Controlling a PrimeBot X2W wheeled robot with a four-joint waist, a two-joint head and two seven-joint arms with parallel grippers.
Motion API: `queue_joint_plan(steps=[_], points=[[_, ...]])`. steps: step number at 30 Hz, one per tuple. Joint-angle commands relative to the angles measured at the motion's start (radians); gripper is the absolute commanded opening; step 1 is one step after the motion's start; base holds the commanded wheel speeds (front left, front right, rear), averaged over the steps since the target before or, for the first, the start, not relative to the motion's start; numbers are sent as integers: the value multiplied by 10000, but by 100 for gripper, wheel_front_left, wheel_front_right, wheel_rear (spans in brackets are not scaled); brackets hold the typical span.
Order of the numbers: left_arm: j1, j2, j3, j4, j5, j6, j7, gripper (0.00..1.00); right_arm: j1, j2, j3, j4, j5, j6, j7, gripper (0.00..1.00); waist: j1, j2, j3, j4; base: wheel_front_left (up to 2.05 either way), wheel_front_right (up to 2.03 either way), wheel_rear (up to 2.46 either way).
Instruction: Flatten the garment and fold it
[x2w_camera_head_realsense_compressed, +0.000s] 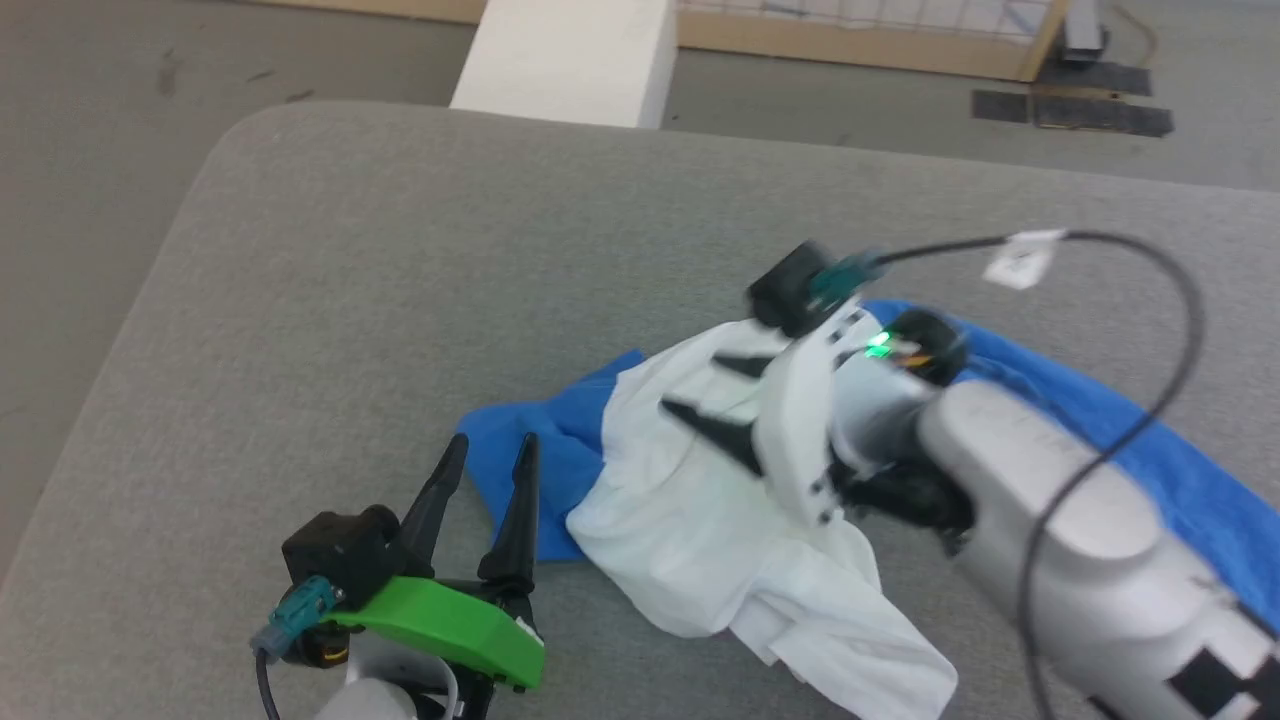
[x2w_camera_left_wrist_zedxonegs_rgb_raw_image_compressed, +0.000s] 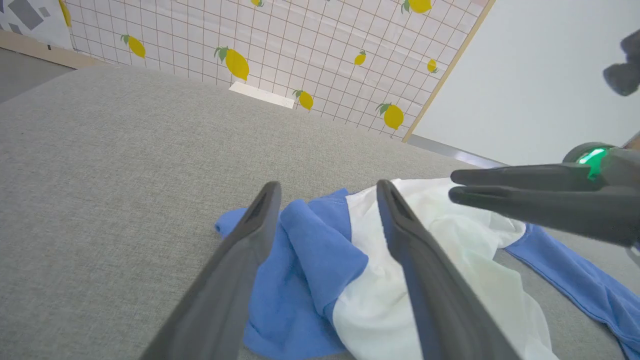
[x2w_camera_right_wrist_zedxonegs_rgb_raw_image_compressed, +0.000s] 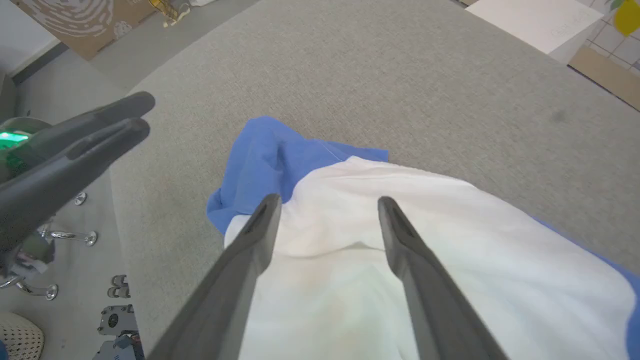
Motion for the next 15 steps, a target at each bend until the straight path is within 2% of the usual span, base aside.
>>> queue_joint_plan(steps=[1,5,9,15], points=[[78,78,29,-61,4,43,49,100,143,-211,-326,-249,-14,-13,-64,100,0,0,-258,-360,0,0,0],[130,116,19,-172,-11,98,102,100,645,-771,-1641,-662,-450,-13,-145,100,0,0,-311,-467,0,0,0],[168,125,-2,-267,-33,116,116,100,1214,-1348,-2616,-649,-1373,-13,337,100,0,0,-232,-409,0,0,0],[76,38,-61,-273,-54,59,95,100,1547,-1717,-2995,-375,-2511,-13,1229,100,0,0,76,-63,0,0,0]])
